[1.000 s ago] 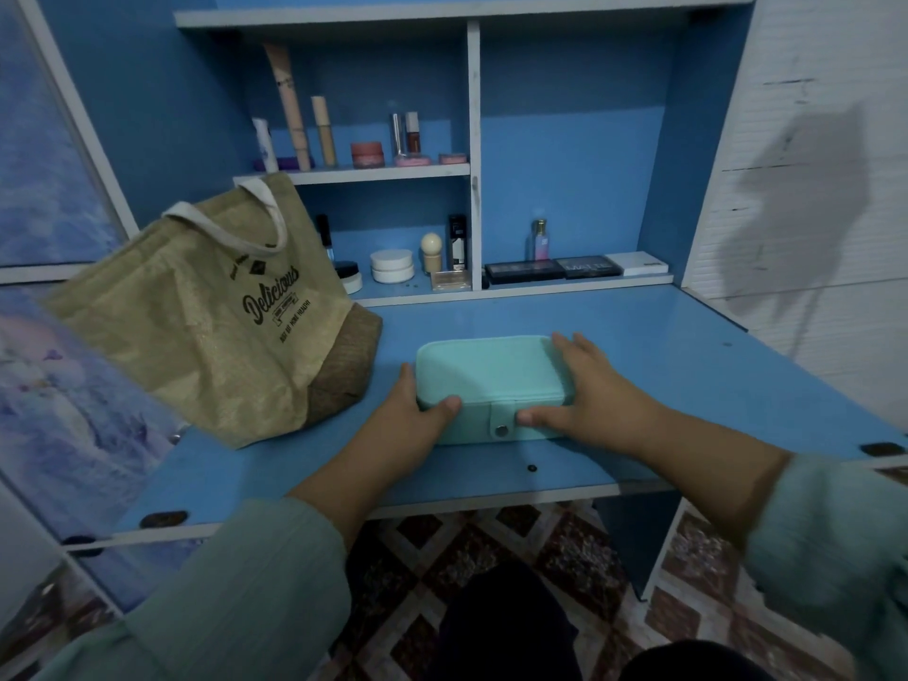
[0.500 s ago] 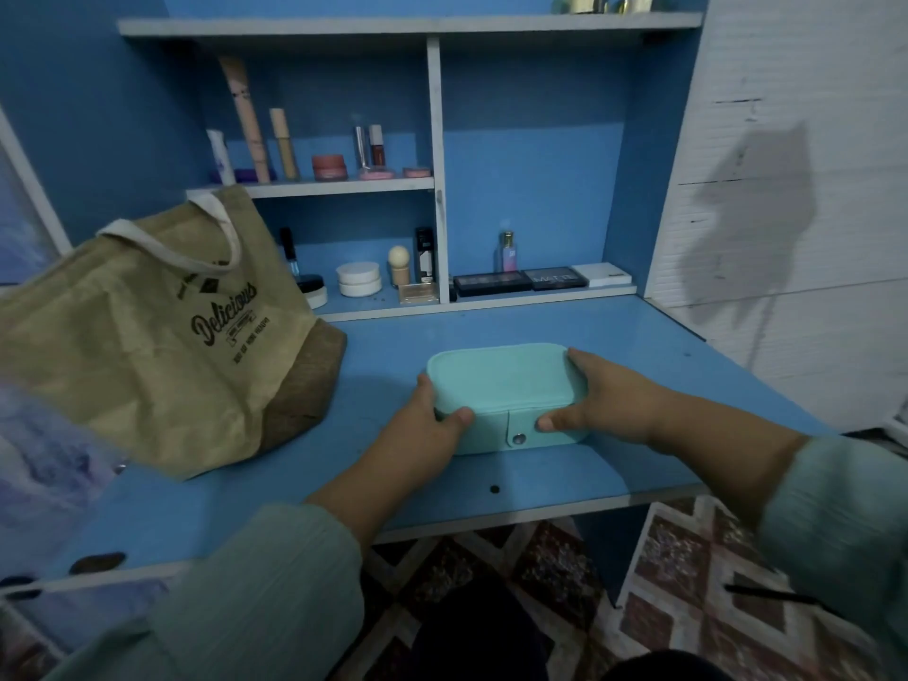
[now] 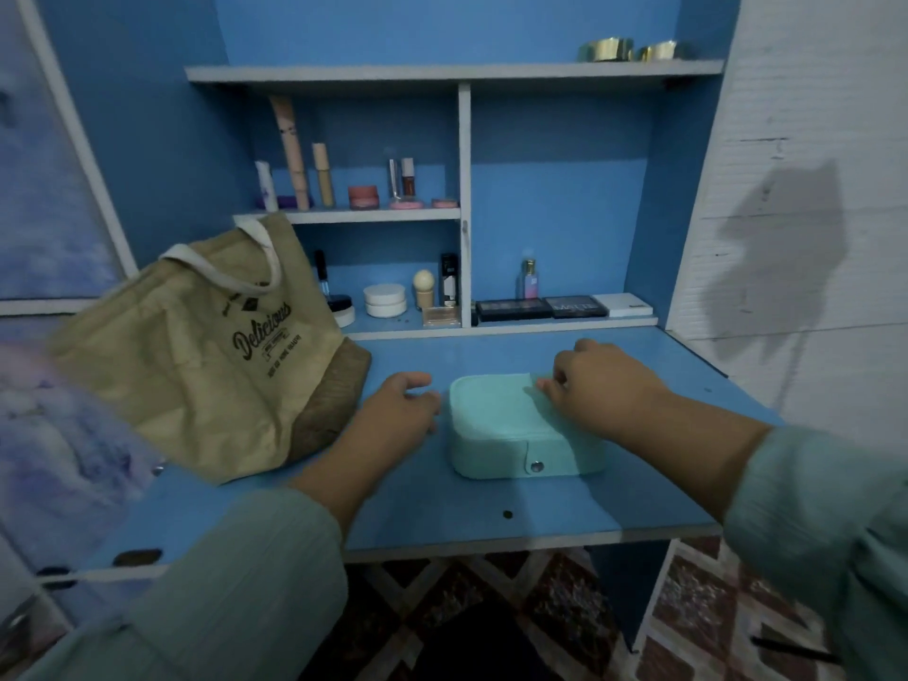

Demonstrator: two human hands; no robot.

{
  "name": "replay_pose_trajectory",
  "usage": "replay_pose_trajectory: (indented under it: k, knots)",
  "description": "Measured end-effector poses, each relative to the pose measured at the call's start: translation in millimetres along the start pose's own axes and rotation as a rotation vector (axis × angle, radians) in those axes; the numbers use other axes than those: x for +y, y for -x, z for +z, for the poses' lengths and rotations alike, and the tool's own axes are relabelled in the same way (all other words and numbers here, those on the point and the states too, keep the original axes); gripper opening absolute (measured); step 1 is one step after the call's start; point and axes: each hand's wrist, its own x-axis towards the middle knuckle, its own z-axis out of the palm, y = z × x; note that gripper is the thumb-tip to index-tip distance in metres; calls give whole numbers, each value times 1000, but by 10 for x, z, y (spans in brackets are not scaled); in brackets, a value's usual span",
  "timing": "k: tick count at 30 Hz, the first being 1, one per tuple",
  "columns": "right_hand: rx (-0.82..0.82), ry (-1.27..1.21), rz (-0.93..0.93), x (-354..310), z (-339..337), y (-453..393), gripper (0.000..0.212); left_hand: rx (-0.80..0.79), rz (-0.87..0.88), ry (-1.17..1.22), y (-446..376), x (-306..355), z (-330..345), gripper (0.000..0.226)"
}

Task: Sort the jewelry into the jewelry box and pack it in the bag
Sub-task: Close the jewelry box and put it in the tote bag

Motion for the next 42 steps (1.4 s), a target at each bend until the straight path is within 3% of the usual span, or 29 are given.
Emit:
replay_pose_trajectory:
  k: [4,7,13,18,21,23,25,29,31,37,42]
  knots:
    - [35,-72,-189,-361,-175,-246,36,353,239,-285,47,69,-420,29]
    - [68,-164,-329,-677,-283,-505,37,678,414,-528,94,112,-764,41]
    - [36,-273,-509,-1392,-535,-1088,60,1000,236,-675,118,94,-1486,49]
    - [26,-316,-651,-1960,-724,-1476,70,923,-107,-778,90,51,-1988,50]
    - [15,-330,-740,-2283,-696,-1737,75,668,-172,-708,43,50,-2224,44]
    - [36,-237,-799,-2455,-638,-1876,77,487,-237,-687,3,70,-2305,53]
    - [32,-166,-829,-2574,-600,-1948,71,405,-286,-708,-30,114,-2341,61]
    - [134,-223,-858,-2681,-602,-1980,26,392,-284,-793,-80,138,-2375,64]
    - [199,-185,-849,-2637,-637,-1973,14,397,-256,-781,-87,152,-2371,62]
    - [344,-25,-938,-2167,-768,-1933,10,418,-95,-822,-102,420,-2288,59]
    - [334,-34,-913,-1566,-981,-1762,16,392,19,-857,-306,755,-2097,52]
